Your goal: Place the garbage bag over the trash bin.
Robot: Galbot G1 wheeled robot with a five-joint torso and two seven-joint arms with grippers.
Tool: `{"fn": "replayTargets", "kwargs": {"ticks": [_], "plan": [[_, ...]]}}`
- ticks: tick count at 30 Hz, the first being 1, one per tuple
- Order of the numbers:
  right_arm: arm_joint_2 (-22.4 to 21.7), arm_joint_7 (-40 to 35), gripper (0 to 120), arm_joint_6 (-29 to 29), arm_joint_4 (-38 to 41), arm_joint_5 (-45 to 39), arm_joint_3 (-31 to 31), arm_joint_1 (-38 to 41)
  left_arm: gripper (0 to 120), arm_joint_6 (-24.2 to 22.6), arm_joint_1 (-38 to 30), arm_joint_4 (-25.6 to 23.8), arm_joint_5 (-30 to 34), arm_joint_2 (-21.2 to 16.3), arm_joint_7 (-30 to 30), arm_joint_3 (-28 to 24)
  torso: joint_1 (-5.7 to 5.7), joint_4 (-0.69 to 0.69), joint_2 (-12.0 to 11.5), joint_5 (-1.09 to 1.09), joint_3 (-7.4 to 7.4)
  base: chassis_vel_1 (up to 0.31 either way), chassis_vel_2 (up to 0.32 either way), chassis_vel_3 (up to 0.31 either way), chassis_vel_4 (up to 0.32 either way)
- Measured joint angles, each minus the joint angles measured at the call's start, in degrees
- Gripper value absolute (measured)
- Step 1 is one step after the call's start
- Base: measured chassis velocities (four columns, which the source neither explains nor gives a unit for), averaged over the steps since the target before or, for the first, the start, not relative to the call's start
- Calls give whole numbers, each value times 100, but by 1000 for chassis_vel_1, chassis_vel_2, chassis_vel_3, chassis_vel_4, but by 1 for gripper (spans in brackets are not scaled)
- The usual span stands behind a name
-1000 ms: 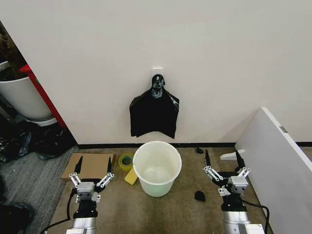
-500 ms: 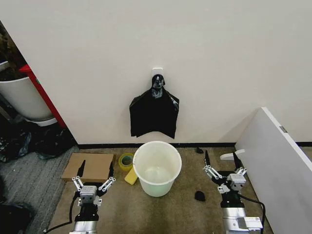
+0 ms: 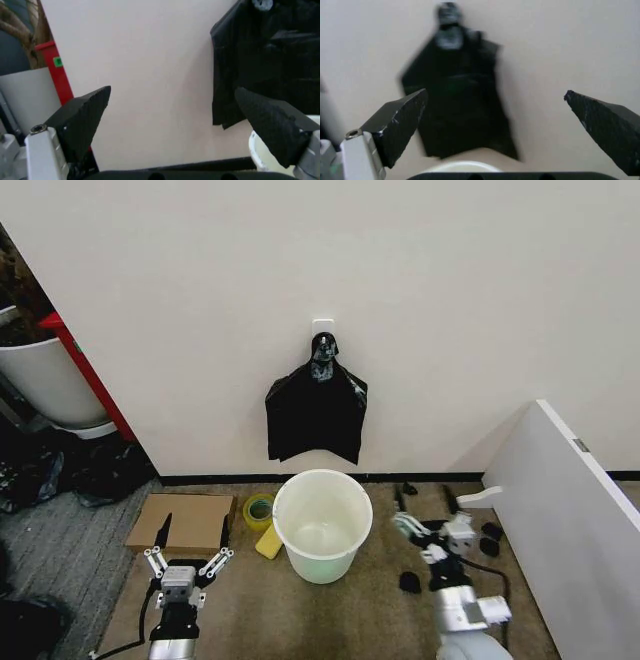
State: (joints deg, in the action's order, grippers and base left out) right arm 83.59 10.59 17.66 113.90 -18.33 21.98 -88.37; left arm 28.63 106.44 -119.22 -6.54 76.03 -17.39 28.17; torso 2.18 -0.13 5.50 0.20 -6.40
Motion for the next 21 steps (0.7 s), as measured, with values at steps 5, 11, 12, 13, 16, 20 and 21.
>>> {"fn": "replayTargets", "kwargs": {"ticks": [5, 11, 12, 13, 16, 20, 21], "plan": [[-224, 246, 100, -353, -265, -1154, -666, 614, 98, 96, 136, -51, -20, 41, -25, 55, 0, 0, 0, 0, 0, 0, 0, 0, 0], [-227, 229, 100, -708, -886, -2371, -1231, 1942, 98, 168, 270, -144, -20, 81, -40, 100, 0, 1, 0, 1, 0, 0, 0, 0, 0], [-198, 228, 100, -748, -1026, -2594, -1279, 2175, 98, 173, 289, -161, -25, 100, -43, 103, 0, 1, 0, 0, 0, 0, 0, 0, 0], [-161, 229, 100, -791, -1178, -2821, -1313, 2386, 98, 177, 305, -174, -31, 118, -44, 105, 0, 1, 0, 0, -1, 0, 0, 0, 0], [-51, 256, 100, -896, -1481, -3348, -1357, 2794, 98, 182, 356, -190, -43, 161, -47, 106, 0, 1, 0, 0, -1, 0, 0, 0, 0], [252, 290, 100, -966, -2012, -3856, -1313, 3280, 98, 193, 430, -206, -90, 214, -60, 115, 1, 0, 0, -1, -1, 0, 0, 0, 0], [359, 331, 100, -984, -2214, -3986, -1299, 3447, 98, 196, 469, -231, -99, 238, -62, 118, 0, 1, 0, 0, 0, 0, 0, 0, 0]]}}
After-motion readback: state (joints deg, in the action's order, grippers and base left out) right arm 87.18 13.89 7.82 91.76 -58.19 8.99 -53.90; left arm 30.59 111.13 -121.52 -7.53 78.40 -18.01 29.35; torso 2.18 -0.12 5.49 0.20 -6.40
